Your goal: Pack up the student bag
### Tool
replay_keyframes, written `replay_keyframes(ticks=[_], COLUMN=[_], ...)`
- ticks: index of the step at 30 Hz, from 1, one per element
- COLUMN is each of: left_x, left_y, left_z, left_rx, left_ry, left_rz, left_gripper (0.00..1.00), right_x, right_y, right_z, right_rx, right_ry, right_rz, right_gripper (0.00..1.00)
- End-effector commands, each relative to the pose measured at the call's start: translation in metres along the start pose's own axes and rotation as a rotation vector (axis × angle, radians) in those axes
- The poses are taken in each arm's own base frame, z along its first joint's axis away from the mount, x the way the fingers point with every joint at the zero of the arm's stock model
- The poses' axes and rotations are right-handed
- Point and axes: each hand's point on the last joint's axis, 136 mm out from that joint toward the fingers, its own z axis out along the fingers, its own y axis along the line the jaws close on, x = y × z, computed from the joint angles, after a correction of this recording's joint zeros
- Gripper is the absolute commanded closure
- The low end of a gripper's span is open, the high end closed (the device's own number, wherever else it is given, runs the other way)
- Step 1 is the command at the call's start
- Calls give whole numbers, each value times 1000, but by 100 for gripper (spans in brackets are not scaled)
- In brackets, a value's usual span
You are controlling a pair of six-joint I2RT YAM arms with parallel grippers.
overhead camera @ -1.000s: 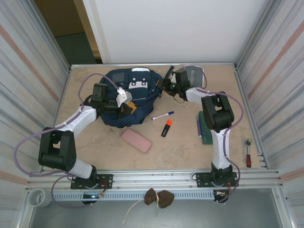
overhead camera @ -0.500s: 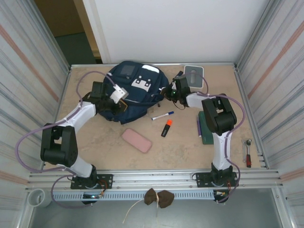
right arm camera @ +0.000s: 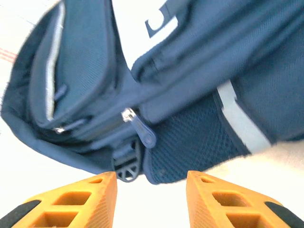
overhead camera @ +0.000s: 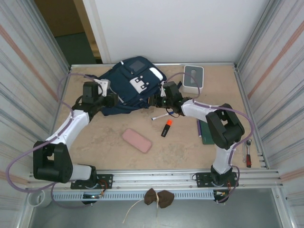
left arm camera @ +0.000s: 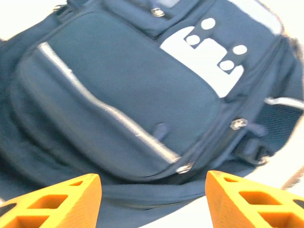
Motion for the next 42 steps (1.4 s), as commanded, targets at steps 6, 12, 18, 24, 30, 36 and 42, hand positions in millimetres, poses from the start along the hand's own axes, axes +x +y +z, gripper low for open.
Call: replay_keyframes(ticks=[6,12,18,24,30,36,42], left_x=[-6,7,20,29,36,53,58], left_y=[-80,-107,-115,-119,-112,-106,-101], left_z=[41,82,117,139,152,153,147], left_rx=[-12,-63,-83,-153,-230,-270,-283], left_ry=[2,92,179,225,268,316,326], left_rz=[81,259,302,363,411,441,445], left_gripper=[36,35,35,31,32,34,41], right_x=[-39,-27,-3,3,3,4,7], right_y=[-41,-71,-85,-90,-91,-94,-99], right_z=[31,48,54,52,51,51,51], right_rx=[-30,-51,-14,-8,-10,-6,2], right_ry=[8,71,106,102,96,95,98], right_rz=[25,164,188,201,202,207,212], right_gripper=[70,79,83,84,84,84,84])
